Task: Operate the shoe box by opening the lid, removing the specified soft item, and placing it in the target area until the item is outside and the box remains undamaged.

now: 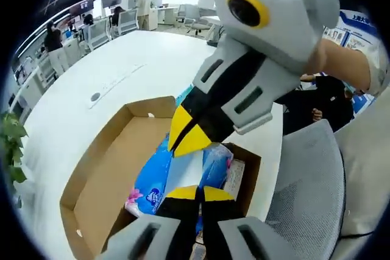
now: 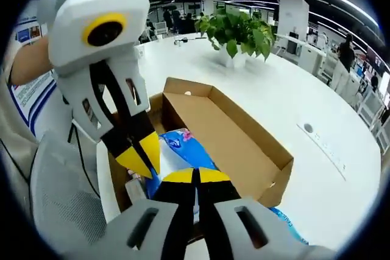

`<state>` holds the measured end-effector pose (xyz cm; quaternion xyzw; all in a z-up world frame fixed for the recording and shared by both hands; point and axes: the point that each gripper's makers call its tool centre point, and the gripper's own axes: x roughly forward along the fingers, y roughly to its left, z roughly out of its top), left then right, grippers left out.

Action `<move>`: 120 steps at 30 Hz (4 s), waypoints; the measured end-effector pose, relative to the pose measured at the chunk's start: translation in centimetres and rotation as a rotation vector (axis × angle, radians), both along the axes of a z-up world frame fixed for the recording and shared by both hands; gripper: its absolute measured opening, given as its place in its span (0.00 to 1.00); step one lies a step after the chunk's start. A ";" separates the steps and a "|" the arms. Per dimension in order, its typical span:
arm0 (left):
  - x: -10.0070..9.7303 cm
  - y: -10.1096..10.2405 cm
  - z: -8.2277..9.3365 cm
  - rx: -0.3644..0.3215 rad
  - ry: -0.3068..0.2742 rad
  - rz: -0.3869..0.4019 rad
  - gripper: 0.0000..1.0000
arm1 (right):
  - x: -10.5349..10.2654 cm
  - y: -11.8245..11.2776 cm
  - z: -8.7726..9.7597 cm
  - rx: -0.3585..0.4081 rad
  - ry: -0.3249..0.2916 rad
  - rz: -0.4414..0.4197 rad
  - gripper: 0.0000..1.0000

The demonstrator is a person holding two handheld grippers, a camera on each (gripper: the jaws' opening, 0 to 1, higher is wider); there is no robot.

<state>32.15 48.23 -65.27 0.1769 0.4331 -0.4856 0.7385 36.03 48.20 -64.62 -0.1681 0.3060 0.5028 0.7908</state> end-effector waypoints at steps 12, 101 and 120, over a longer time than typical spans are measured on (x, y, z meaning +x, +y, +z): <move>-0.4 -2.9 4.2 -0.041 -0.016 0.021 0.00 | -0.8 -2.9 3.8 0.000 -0.045 0.049 0.00; 5.9 -37.9 -4.1 -0.116 0.045 -0.291 0.00 | 5.2 -36.0 -3.3 -0.050 0.110 -0.334 0.00; 5.9 -37.3 -7.9 -0.043 0.067 -0.317 0.00 | 6.3 -35.8 -8.0 -0.108 0.136 -0.330 0.00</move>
